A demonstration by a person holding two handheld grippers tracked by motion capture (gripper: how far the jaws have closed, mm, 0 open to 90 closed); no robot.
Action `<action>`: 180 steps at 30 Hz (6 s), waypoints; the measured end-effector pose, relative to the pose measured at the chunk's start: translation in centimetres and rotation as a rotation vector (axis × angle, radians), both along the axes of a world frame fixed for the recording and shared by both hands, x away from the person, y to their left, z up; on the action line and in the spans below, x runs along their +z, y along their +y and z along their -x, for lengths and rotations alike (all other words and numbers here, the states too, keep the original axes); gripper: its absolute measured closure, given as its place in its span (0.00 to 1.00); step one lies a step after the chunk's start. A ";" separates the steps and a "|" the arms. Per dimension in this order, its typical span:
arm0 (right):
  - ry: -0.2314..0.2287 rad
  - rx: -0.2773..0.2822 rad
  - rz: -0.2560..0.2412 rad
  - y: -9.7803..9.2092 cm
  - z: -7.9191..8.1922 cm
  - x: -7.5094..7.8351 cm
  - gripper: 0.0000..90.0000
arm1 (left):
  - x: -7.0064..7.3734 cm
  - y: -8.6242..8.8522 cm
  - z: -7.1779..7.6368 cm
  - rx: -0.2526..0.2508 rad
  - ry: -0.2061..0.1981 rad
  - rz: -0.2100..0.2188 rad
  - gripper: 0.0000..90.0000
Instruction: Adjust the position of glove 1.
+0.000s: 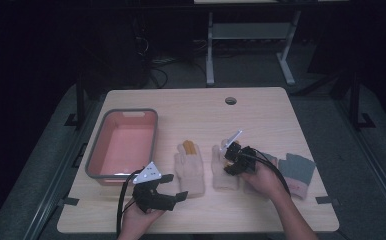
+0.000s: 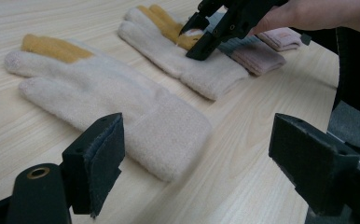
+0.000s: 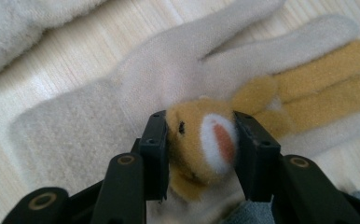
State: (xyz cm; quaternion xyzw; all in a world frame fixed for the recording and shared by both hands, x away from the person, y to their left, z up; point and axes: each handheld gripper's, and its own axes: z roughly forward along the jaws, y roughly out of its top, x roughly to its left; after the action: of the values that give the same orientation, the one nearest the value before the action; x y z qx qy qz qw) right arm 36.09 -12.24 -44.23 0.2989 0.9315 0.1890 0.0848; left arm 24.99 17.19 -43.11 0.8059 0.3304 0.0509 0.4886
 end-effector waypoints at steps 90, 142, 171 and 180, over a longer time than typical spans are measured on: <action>-0.010 0.231 -0.113 9.8 0.1 3.3 0.63 | 0.4 0.5 0.4 0.009 0.009 0.049 0.20; 0.080 -0.015 -0.390 6.6 1.2 3.4 0.30 | 0.2 -1.3 -2.9 0.169 0.192 0.038 0.23; 0.213 -0.187 -0.458 4.6 0.9 0.4 0.32 | -2.0 -1.8 -4.8 0.310 0.288 -0.018 0.29; 0.258 -0.198 -0.480 4.7 1.2 -0.8 0.35 | -3.0 -1.5 -4.9 0.317 0.358 0.056 0.36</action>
State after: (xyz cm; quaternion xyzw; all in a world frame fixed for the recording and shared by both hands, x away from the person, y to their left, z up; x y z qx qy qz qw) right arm 34.88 -7.51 -45.03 0.4214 0.8296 0.3552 -0.0893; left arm 29.87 15.66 -46.15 0.7264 0.5354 -0.0257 0.4302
